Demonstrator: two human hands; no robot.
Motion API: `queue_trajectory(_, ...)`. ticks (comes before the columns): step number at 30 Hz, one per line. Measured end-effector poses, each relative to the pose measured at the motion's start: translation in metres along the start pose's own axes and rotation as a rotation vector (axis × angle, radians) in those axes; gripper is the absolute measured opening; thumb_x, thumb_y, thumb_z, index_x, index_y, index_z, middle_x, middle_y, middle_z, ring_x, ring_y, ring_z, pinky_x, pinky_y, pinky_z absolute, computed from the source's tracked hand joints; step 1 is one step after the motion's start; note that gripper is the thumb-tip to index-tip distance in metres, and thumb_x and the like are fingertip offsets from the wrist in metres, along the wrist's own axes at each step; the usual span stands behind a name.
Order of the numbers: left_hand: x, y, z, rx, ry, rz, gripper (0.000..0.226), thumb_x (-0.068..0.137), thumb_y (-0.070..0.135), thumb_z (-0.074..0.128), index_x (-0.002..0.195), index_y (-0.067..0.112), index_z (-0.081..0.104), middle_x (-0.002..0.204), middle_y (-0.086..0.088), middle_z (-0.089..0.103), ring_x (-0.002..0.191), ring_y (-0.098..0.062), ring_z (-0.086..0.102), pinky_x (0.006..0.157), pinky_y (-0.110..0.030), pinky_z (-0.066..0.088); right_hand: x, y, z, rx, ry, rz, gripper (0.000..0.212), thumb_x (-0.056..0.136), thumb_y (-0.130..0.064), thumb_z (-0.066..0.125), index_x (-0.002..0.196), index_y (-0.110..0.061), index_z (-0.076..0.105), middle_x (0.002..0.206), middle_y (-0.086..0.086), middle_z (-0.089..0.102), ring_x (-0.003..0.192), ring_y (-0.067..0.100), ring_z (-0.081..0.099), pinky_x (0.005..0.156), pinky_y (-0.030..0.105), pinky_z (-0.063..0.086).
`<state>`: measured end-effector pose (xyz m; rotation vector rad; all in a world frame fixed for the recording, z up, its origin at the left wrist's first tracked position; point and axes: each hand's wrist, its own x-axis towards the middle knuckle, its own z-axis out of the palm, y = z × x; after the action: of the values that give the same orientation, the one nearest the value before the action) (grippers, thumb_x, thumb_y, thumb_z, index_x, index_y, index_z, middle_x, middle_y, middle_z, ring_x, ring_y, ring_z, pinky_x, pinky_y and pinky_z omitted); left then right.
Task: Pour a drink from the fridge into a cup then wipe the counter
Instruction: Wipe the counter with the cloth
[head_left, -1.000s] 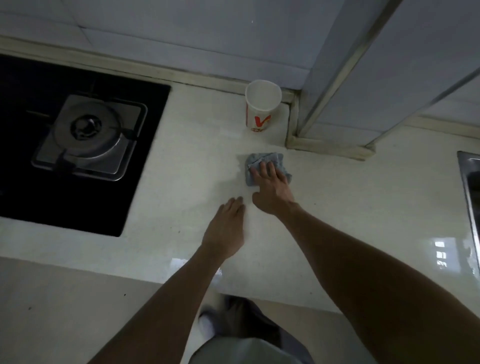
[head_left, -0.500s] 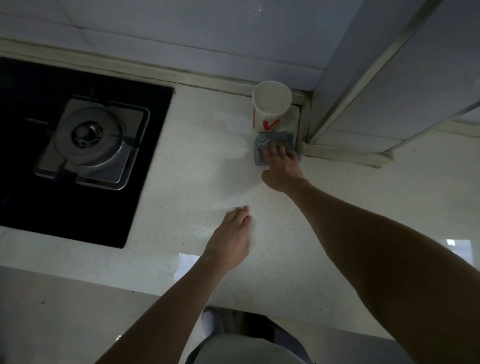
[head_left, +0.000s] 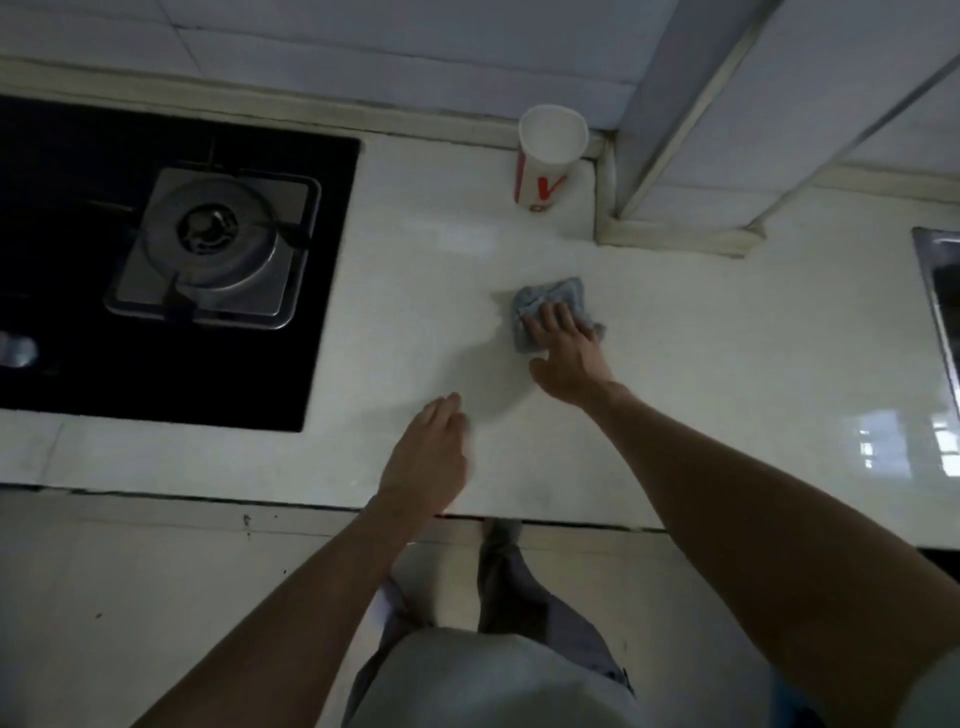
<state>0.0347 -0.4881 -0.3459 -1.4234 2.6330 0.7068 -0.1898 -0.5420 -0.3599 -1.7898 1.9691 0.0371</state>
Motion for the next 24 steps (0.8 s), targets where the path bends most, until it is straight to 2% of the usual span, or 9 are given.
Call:
queue_trajectory(2,-0.016,-0.004,0.004,0.018,0.006,0.016,0.041,0.081,0.003,0.058,0.121,-0.006,0.061,0.143,-0.024,0.048,0.131,-0.035,0.046,0.109,-0.036,0.039,-0.037,-0.004,0.019,-0.007,-0.010,0.013,0.070,0.090,-0.023,0.049,0.154,-0.022,0.022,0.163,0.011,0.008,0.150,0.028,-0.001,0.120,0.037,-0.003)
queue_trajectory(3,-0.023,-0.007,0.006,0.010,0.018,0.015,0.038,0.080,0.002,0.057,0.117,-0.005,0.063,0.139,-0.024,0.051,0.127,-0.036,0.049,0.106,-0.038,0.041,-0.055,-0.006,0.028,-0.017,-0.008,0.023,0.071,0.088,-0.026,0.048,0.154,-0.022,0.022,0.162,0.012,0.010,0.150,0.028,0.001,0.120,0.038,-0.002)
queue_trajectory(6,-0.044,-0.014,0.008,-0.016,0.029,0.030,0.032,0.085,0.002,0.047,0.113,-0.002,0.062,0.138,-0.021,0.047,0.126,-0.034,0.045,0.106,-0.037,0.039,-0.103,-0.011,0.050,-0.014,-0.010,0.102,0.079,0.076,-0.033,0.039,0.153,-0.021,0.025,0.162,0.012,0.013,0.150,0.029,0.003,0.120,0.038,0.002)
queue_trajectory(10,-0.067,-0.027,0.015,0.001,0.026,0.033,0.026,0.082,0.000,0.050,0.105,-0.001,0.061,0.136,-0.021,0.048,0.124,-0.034,0.045,0.107,-0.037,0.040,-0.152,-0.034,0.076,0.007,-0.006,0.216,0.076,0.083,-0.028,0.047,0.154,-0.018,0.022,0.162,0.012,0.010,0.150,0.029,0.001,0.120,0.037,0.000)
queue_trajectory(12,-0.074,-0.035,0.018,-0.018,0.035,0.022,0.025,0.080,0.001,0.051,0.103,-0.001,0.061,0.136,-0.021,0.049,0.123,-0.034,0.046,0.105,-0.039,0.041,-0.166,-0.055,0.092,0.015,0.028,0.242,0.077,0.080,-0.031,0.041,0.153,-0.016,0.024,0.161,0.014,0.014,0.150,0.032,0.004,0.120,0.040,0.002)
queue_trajectory(15,-0.083,-0.045,0.017,-0.030,0.050,-0.012,0.031,0.082,0.004,0.051,0.111,-0.001,0.059,0.141,-0.019,0.046,0.126,-0.032,0.043,0.108,-0.038,0.039,-0.172,-0.089,0.113,0.023,0.057,0.251,0.078,0.078,-0.033,0.040,0.153,-0.016,0.026,0.160,0.016,0.017,0.149,0.033,0.006,0.121,0.044,0.005)
queue_trajectory(19,-0.098,-0.057,0.013,-0.075,0.037,-0.040,0.040,0.087,0.006,0.050,0.126,0.002,0.052,0.149,-0.012,0.037,0.135,-0.025,0.034,0.111,-0.030,0.033,-0.169,-0.130,0.126,0.036,0.051,0.192,0.079,0.079,-0.034,0.040,0.154,-0.017,0.021,0.161,0.016,0.011,0.150,0.032,0.001,0.121,0.042,-0.002)
queue_trajectory(22,-0.101,-0.064,0.009,-0.092,-0.026,-0.020,0.048,0.089,0.006,0.050,0.137,0.005,0.045,0.156,-0.007,0.029,0.141,-0.022,0.027,0.112,-0.028,0.031,-0.165,-0.154,0.133,0.048,0.051,0.142,0.083,0.075,-0.045,0.020,0.154,-0.018,0.019,0.161,0.016,0.010,0.150,0.032,-0.002,0.120,0.041,-0.005)
queue_trajectory(24,-0.098,-0.066,0.003,-0.095,-0.068,-0.017,0.051,0.091,0.007,0.051,0.141,0.006,0.043,0.158,-0.005,0.026,0.142,-0.021,0.024,0.112,-0.029,0.030,-0.160,-0.162,0.134,0.054,0.050,0.135,0.086,0.073,-0.047,0.014,0.154,-0.018,0.019,0.161,0.017,0.009,0.150,0.033,-0.003,0.119,0.040,-0.007)
